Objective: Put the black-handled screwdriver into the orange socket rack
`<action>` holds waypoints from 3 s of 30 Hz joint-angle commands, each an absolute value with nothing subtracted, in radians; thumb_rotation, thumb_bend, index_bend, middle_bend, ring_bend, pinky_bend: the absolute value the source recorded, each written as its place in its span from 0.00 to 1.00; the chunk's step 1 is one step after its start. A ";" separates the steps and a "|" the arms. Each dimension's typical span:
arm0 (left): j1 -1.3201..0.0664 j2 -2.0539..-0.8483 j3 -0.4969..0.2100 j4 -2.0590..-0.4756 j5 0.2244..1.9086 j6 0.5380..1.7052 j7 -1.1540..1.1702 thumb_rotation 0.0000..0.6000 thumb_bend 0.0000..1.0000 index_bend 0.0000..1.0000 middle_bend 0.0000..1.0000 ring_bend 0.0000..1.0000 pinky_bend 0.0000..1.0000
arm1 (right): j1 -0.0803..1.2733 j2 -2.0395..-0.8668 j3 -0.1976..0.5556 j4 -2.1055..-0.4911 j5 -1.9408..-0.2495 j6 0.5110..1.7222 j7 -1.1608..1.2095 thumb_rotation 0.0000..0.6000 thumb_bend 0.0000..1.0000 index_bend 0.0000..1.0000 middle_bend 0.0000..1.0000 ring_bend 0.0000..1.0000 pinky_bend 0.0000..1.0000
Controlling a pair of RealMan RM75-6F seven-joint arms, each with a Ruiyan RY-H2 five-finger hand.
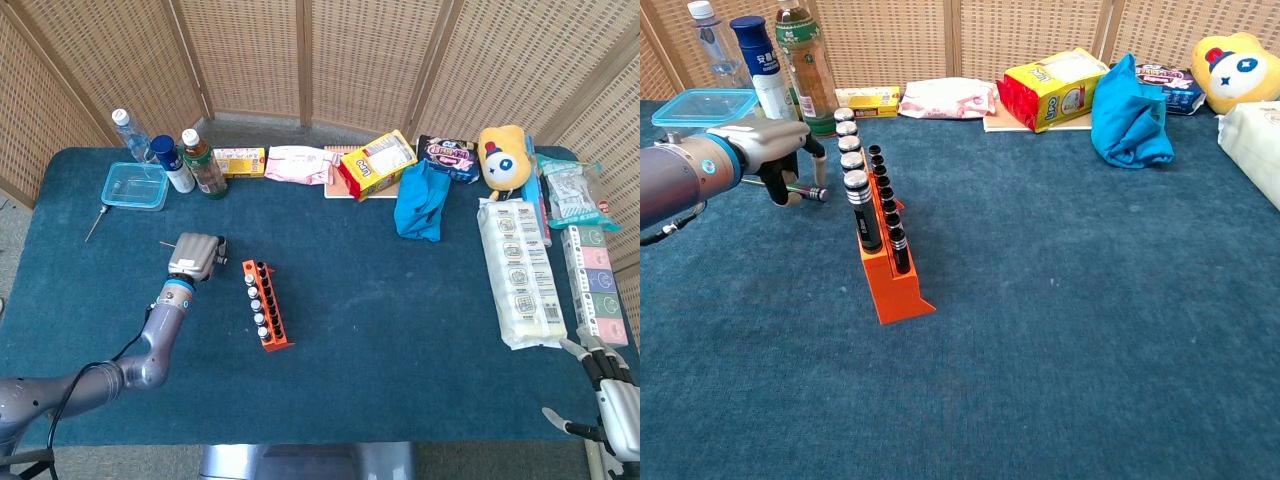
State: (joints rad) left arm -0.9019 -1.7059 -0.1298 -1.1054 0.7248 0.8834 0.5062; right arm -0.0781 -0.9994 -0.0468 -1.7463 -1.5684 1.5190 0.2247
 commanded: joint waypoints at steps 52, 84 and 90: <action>-0.870 -1.812 -0.187 -1.002 0.822 0.895 0.607 1.00 0.37 0.45 1.00 1.00 1.00 | -0.078 -0.990 -0.047 -1.744 -1.568 1.521 0.253 1.00 0.00 0.16 0.06 0.00 0.00; -0.846 -1.784 -0.225 -1.056 0.838 0.939 0.646 1.00 0.38 0.55 1.00 1.00 1.00 | -0.074 -0.985 -0.052 -1.743 -1.575 1.513 0.276 1.00 0.00 0.16 0.06 0.00 0.00; -0.824 -1.697 -0.243 -1.179 0.846 0.984 0.642 1.00 0.38 0.55 1.00 1.00 1.00 | -0.074 -0.985 -0.055 -1.746 -1.583 1.513 0.271 1.00 0.00 0.16 0.06 0.00 0.00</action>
